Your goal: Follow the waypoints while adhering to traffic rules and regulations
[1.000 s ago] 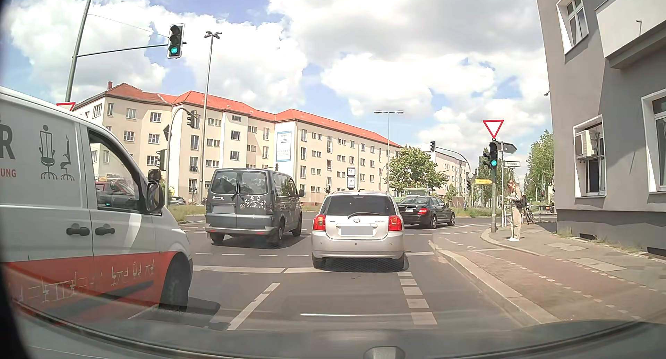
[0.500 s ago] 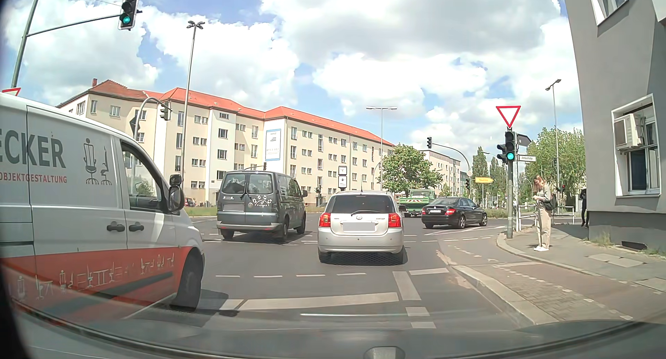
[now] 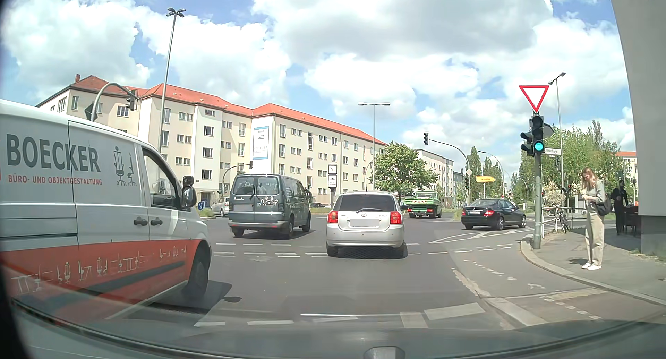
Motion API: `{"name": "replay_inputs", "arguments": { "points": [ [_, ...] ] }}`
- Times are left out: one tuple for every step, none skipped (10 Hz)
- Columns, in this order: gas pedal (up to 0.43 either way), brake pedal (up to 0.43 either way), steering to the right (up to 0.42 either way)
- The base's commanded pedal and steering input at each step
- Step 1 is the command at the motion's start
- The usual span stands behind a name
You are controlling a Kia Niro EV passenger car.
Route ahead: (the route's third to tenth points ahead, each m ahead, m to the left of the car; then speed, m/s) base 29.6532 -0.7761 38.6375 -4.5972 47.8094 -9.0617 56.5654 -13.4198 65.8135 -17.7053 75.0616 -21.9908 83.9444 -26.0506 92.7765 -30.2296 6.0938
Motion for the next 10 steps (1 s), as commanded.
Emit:
{"name": "replay_inputs", "arguments": {
  "points": [
    [0.228,0.018,0.034],
    [0.228,0.018,0.035],
    [0.24,0.018,0.036],
    [0.248,0.018,0.037],
    [0.26,0.018,0.037],
    [0.268,0.018,0.039],
    [0.268,0.018,0.044],
    [0.268,0.018,0.047],
    [0.268,0.018,0.047],
    [0.268,0.018,0.047]
  ]
}}
